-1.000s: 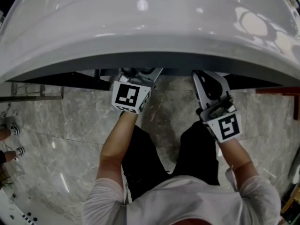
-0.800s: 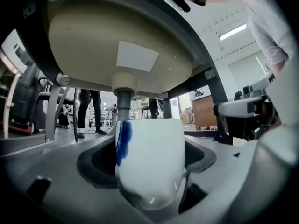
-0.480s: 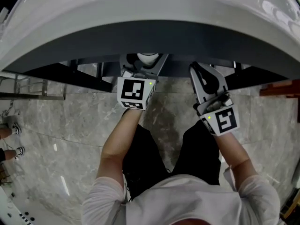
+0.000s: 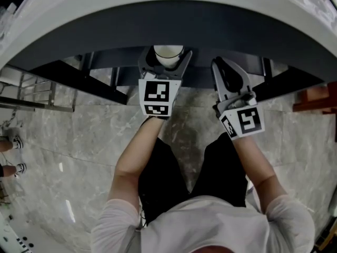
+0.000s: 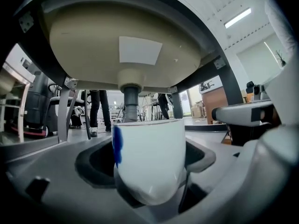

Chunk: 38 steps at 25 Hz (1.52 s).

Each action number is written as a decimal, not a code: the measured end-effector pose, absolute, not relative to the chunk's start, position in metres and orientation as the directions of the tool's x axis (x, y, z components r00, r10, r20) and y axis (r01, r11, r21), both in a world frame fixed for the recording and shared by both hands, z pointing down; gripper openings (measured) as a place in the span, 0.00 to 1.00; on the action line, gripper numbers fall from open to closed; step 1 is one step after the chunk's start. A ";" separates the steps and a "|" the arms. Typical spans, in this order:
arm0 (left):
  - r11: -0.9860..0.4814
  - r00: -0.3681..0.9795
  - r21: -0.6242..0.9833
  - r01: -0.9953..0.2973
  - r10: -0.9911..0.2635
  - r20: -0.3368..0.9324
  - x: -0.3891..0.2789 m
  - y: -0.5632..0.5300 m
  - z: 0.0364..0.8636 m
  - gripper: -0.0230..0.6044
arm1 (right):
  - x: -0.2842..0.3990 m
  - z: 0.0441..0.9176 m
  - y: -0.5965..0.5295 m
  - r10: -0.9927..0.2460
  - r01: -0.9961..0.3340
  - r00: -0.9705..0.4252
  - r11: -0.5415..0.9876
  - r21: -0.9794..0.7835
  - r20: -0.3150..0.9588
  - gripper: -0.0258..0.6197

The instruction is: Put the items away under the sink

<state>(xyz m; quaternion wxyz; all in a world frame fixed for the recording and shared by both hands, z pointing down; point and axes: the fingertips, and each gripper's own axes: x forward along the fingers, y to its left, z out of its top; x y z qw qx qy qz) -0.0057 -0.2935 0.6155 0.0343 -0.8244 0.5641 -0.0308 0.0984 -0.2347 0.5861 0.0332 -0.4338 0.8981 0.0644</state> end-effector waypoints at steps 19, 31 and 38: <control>-0.366 0.365 -0.106 -0.924 -0.930 0.032 -0.004 -0.293 0.616 0.67 | 0.091 0.584 -0.228 -0.770 -0.784 -0.621 0.610 0.119 -0.147 0.11; -0.366 0.363 -0.107 -0.924 -0.931 0.047 -0.007 -0.283 0.615 0.72 | 0.093 0.586 -0.228 -0.762 -0.777 -0.629 0.619 0.112 -0.153 0.11; -0.374 0.368 -0.089 -0.923 -0.927 0.072 -0.008 -0.291 0.616 0.66 | 0.094 0.584 -0.228 -0.759 -0.777 -0.630 0.621 0.108 -0.167 0.11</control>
